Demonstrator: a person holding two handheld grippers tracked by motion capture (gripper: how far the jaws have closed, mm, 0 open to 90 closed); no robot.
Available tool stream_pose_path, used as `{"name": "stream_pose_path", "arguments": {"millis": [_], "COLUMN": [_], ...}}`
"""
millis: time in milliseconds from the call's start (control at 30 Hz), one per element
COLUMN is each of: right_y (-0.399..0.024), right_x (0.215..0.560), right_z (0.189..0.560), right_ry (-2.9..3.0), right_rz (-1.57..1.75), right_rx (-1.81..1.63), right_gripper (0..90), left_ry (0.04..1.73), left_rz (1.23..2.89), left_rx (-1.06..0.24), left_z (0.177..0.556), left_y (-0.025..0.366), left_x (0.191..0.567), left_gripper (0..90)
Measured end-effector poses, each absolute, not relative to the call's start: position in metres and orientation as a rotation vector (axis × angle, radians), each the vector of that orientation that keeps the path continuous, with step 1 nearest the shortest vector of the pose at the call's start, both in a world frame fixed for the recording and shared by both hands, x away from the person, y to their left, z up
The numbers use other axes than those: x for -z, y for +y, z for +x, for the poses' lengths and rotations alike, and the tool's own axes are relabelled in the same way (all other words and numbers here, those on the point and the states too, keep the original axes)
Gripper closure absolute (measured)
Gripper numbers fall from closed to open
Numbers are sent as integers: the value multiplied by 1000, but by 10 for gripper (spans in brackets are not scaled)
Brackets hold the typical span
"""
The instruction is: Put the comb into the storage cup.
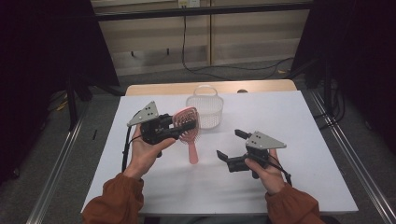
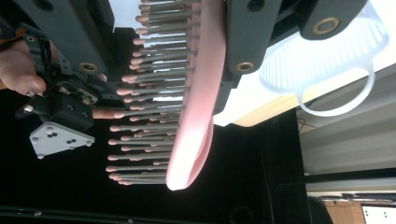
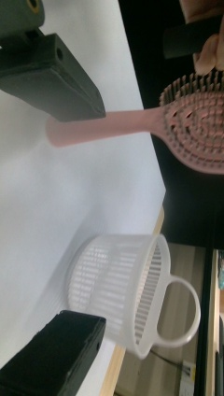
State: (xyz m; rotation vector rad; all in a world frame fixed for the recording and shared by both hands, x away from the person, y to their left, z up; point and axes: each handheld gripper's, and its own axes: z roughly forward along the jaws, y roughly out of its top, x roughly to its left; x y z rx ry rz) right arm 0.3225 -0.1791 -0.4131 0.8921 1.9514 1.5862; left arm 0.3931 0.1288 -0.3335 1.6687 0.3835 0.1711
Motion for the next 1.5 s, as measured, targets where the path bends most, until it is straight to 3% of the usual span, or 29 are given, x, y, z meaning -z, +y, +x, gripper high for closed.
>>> {"name": "stream_pose_path", "arguments": {"millis": [800, 1500], "right_y": [-250, -280], "right_x": [406, 429], "right_z": [281, 262], "right_ry": [1665, 1589], "right_rz": [1056, 1137], "right_rx": [-1448, -1352], "right_gripper": [0, 0], "left_ry": [406, 436], "left_rz": [1673, 1622], "left_rx": [-234, -306], "left_z": [404, 421], "left_y": [131, 132], "left_x": [317, 300], "left_gripper": [642, 642]}}
